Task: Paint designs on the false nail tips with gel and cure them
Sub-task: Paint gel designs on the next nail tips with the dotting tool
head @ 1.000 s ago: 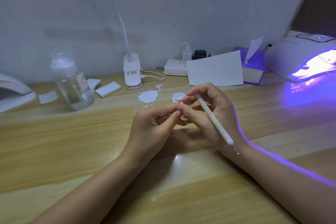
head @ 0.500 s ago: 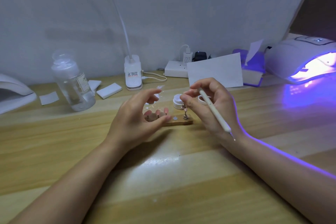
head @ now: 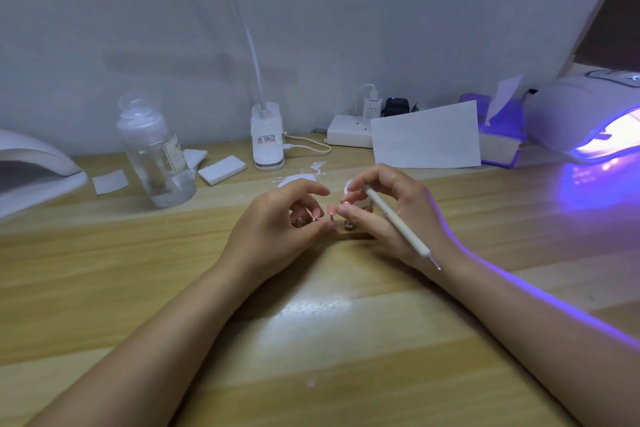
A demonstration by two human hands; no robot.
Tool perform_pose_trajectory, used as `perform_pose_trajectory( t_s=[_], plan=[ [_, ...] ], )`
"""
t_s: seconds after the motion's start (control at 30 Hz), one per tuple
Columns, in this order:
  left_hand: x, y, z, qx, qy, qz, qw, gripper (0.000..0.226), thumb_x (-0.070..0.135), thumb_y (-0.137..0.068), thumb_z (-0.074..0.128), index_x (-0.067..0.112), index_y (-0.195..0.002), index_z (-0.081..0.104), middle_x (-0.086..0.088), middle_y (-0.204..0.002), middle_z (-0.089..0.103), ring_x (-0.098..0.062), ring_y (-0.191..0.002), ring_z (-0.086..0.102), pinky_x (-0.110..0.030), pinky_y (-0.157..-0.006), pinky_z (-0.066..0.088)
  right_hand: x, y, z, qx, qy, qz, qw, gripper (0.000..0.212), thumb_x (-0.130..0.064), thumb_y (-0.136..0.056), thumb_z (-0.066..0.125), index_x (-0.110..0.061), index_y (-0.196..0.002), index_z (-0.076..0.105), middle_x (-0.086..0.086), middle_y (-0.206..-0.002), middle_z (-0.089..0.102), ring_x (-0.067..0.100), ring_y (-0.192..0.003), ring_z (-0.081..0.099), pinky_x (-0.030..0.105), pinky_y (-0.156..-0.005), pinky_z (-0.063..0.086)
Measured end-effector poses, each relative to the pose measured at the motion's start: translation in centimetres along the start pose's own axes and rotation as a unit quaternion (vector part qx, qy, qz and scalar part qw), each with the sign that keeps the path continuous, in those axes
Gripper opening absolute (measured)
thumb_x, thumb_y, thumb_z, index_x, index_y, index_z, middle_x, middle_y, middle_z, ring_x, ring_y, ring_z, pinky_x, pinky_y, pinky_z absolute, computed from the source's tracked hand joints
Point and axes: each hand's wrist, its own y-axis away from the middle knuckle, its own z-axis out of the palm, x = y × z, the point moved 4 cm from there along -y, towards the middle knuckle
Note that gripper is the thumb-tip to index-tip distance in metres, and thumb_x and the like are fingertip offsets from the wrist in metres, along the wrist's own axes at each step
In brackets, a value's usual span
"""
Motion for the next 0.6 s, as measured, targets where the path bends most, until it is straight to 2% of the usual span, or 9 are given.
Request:
perform_pose_trajectory(
  t_s=[0.07,0.13,0.23,0.33,0.47,0.53,0.6],
  plan=[
    [0.06,-0.09,0.06,-0.005,-0.004,-0.001,1.0,0.028,0.02,-0.073,0.075,0.033,-0.091,0.057,0.008,-0.071,0.061,-0.012,-0.067,0.055,-0.017,-0.06,0.042,0.07,0.0,0.06,0.001,0.002,0.001,1.0,0.025,-0.031,-0.069,0.08,-0.038,-0.076,0.056,-0.018,-0.079,0.066,0.006,-0.078,0.064,0.044,-0.082,0.051],
    [0.21,-0.11,0.13,-0.01,-0.011,-0.002,1.0,0.028,0.019,-0.073,0.074,0.03,-0.093,0.059,0.008,-0.074,0.062,-0.009,-0.069,0.056,-0.016,-0.06,0.042,0.09,0.06,0.06,0.003,0.005,-0.001,1.0,0.026,-0.031,-0.068,0.08,-0.036,-0.077,0.056,-0.018,-0.08,0.066,0.006,-0.075,0.064,0.039,-0.079,0.053],
    [0.41,-0.09,0.24,-0.011,-0.023,-0.007,1.0,0.026,0.02,-0.072,0.074,0.022,-0.096,0.063,0.009,-0.076,0.063,-0.009,-0.071,0.057,-0.025,-0.067,0.047,0.2,0.06,-0.07,0.004,0.007,0.0,1.0,0.026,-0.028,-0.069,0.08,-0.035,-0.076,0.055,-0.02,-0.077,0.065,0.005,-0.073,0.063,0.031,-0.076,0.052],
    [0.58,-0.14,0.45,-0.02,-0.037,-0.012,0.999,0.018,0.022,-0.073,0.074,0.019,-0.089,0.065,0.005,-0.075,0.063,-0.014,-0.072,0.057,-0.033,-0.069,0.049,0.25,0.12,-0.17,-0.002,0.005,0.001,1.0,0.025,-0.027,-0.068,0.079,-0.034,-0.076,0.056,-0.022,-0.073,0.065,0.003,-0.071,0.061,0.028,-0.073,0.051],
    [0.8,-0.22,0.6,-0.022,-0.067,-0.015,0.997,0.009,0.023,-0.074,0.071,0.021,-0.08,0.065,0.004,-0.07,0.06,-0.011,-0.069,0.054,-0.03,-0.067,0.044,0.31,0.09,-0.24,0.014,-0.005,0.017,1.0,0.022,-0.03,-0.068,0.077,-0.031,-0.078,0.057,-0.021,-0.067,0.063,0.0,-0.068,0.059,0.021,-0.067,0.051],
    [0.88,-0.24,0.67,-0.022,-0.068,-0.02,0.997,0.01,0.023,-0.074,0.072,0.022,-0.076,0.062,0.003,-0.07,0.061,-0.011,-0.07,0.055,-0.029,-0.068,0.045,0.35,0.09,-0.43,0.036,-0.028,0.026,0.999,0.015,-0.029,-0.074,0.073,-0.028,-0.079,0.059,-0.016,-0.067,0.064,0.001,-0.066,0.06,0.021,-0.063,0.052],
    [0.97,-0.21,0.67,-0.021,-0.077,-0.022,0.997,0.015,0.023,-0.074,0.073,0.026,-0.073,0.058,0.005,-0.069,0.059,-0.006,-0.068,0.053,-0.021,-0.066,0.042,0.31,0.11,-0.77,0.066,-0.07,0.036,0.995,0.008,-0.027,-0.08,0.068,-0.028,-0.078,0.06,-0.011,-0.069,0.066,-0.001,-0.061,0.06,0.016,-0.054,0.05]
  ],
)
